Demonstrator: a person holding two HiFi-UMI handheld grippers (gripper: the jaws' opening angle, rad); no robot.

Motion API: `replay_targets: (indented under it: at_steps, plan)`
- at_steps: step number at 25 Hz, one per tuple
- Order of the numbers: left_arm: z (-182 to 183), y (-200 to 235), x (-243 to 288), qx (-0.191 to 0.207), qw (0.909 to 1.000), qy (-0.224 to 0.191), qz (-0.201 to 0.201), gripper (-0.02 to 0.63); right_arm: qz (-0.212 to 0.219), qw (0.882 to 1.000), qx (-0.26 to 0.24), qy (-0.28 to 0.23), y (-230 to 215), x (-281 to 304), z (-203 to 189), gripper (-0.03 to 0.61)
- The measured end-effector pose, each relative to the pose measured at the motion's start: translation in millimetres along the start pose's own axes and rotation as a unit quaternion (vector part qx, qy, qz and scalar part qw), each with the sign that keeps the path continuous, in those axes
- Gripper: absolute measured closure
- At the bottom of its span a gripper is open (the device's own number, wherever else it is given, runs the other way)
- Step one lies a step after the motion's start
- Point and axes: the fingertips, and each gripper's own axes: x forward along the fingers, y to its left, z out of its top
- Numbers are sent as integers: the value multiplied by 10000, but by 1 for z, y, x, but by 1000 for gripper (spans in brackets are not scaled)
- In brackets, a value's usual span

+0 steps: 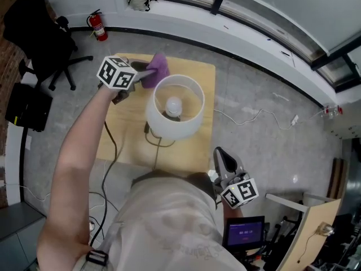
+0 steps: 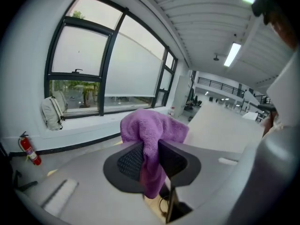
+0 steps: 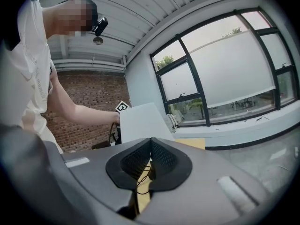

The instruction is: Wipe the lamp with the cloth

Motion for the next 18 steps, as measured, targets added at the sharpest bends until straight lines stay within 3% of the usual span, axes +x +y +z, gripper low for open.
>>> replay_targets:
  at_steps: [4, 9, 13, 18]
  plan:
    - [71, -28, -20, 98, 9969, -305, -714, 525, -78, 9999, 60, -70, -4, -10, -4, 563]
    - [123, -64, -18, 714, 9900, -42, -1215, 525, -191, 9996, 149, -167, -8, -21, -8, 563]
    - [107, -83, 5, 1107, 9789, 857, -1492, 525, -364, 9987, 257, -251, -18, -35, -12, 563]
    - [69, -78, 36, 1283, 9647, 1836, -1382, 525, -584, 9972, 395, -268, -29, -50, -18, 563]
